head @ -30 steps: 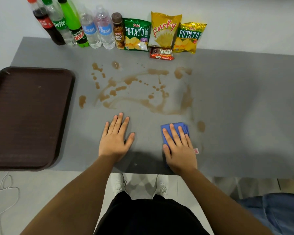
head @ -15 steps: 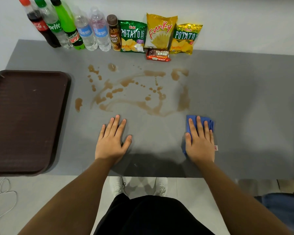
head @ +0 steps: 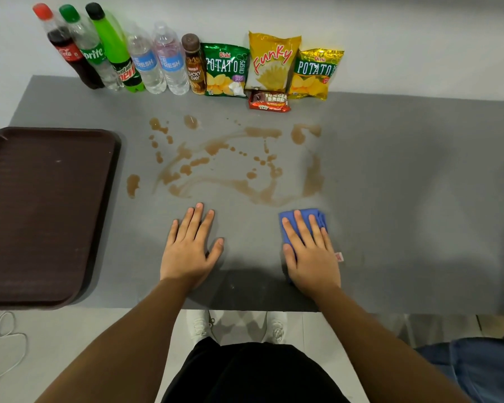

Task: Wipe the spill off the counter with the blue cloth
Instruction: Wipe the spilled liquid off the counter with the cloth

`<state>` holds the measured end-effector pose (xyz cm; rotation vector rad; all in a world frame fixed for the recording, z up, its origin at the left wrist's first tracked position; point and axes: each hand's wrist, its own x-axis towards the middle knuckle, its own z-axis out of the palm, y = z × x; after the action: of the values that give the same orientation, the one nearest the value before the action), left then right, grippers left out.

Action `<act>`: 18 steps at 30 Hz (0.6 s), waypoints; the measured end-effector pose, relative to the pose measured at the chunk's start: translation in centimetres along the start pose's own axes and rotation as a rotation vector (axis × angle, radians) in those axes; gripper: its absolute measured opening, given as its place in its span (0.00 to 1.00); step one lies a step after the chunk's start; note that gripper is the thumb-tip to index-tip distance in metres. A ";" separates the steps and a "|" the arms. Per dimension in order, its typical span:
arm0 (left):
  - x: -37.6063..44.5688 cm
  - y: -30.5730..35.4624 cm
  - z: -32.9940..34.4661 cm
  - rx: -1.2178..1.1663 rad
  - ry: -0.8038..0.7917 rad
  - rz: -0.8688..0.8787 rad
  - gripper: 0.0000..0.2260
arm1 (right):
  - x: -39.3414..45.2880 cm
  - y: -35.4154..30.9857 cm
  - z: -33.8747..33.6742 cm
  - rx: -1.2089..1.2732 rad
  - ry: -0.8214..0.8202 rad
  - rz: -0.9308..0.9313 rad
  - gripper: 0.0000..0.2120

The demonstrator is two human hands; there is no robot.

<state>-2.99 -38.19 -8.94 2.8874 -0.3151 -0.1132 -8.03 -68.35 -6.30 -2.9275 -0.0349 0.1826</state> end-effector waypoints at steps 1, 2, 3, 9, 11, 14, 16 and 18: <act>0.0 0.0 0.0 0.004 0.001 0.001 0.31 | 0.8 0.6 -0.3 0.006 0.015 -0.009 0.28; 0.0 0.0 0.0 0.005 0.000 0.000 0.31 | 1.6 1.1 -0.6 0.004 0.031 -0.006 0.27; 0.0 0.0 0.0 0.003 -0.002 -0.001 0.31 | 2.3 1.7 -0.9 -0.005 0.040 0.004 0.27; 0.0 -0.1 -0.1 -0.008 -0.003 0.002 0.31 | 2.8 5.9 -2.1 -0.004 0.024 0.117 0.28; 0.0 0.0 -0.1 -0.009 -0.003 0.001 0.31 | 1.3 7.2 -2.2 0.007 0.031 0.153 0.29; -0.1 0.0 -0.1 -0.015 -0.003 0.004 0.31 | -1.4 8.0 -1.9 0.025 0.021 0.201 0.30; -0.1 -0.1 0.0 -0.014 0.000 0.008 0.31 | -3.1 7.5 -1.5 -0.010 0.004 0.227 0.30; -0.1 -0.1 0.1 -0.016 0.005 0.010 0.31 | -4.5 6.4 -0.9 -0.039 -0.009 0.238 0.30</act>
<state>-3.07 -38.08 -9.01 2.8696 -0.3268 -0.1063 -12.31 -74.99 -6.18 -2.9633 0.3129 0.2346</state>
